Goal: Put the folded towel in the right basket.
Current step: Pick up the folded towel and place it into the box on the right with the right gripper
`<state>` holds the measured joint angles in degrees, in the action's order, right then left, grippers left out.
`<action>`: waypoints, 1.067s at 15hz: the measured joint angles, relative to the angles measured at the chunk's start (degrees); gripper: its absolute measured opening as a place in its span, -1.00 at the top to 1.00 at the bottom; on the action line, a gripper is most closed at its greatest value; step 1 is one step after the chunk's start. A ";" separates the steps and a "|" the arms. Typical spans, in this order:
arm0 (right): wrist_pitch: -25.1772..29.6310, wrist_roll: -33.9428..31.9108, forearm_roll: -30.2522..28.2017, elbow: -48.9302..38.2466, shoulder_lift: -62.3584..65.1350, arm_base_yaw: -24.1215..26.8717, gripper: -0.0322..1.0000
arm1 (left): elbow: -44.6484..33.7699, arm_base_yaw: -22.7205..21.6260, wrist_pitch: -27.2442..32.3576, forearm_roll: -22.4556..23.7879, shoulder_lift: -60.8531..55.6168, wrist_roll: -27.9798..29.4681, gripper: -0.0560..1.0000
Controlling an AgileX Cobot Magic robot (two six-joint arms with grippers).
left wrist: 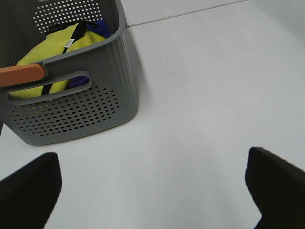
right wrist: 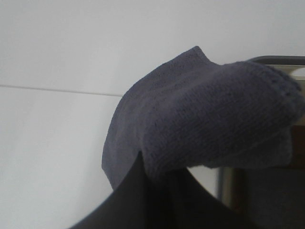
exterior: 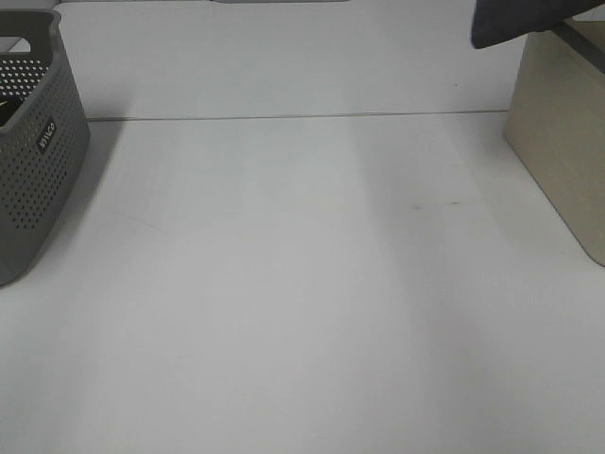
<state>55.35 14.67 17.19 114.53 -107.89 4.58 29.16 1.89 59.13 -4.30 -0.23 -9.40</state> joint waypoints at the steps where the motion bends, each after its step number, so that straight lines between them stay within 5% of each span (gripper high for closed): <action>1: 0.00 -0.06 0.63 0.00 0.52 3.27 0.86 | 0.00 0.00 0.00 0.00 0.00 0.00 -0.97; 6: 0.06 -1.32 6.65 0.00 -1.89 16.79 0.86 | 0.00 0.00 0.00 0.00 0.00 0.00 -0.97; 11: 6.19 -2.69 5.16 -0.11 -10.31 17.88 0.83 | 0.00 0.00 0.00 0.00 0.00 0.00 -0.97; 13: 8.54 -4.81 2.86 -0.11 -12.43 17.88 0.59 | 0.00 0.00 0.00 0.00 0.00 0.00 -0.97; 16: 10.14 -7.45 0.00 -0.11 -13.01 17.88 -0.05 | 0.00 0.00 0.00 0.00 0.00 0.00 -0.97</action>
<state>65.49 7.22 17.19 114.42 -120.89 22.46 29.16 1.89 59.13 -4.30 -0.23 -9.40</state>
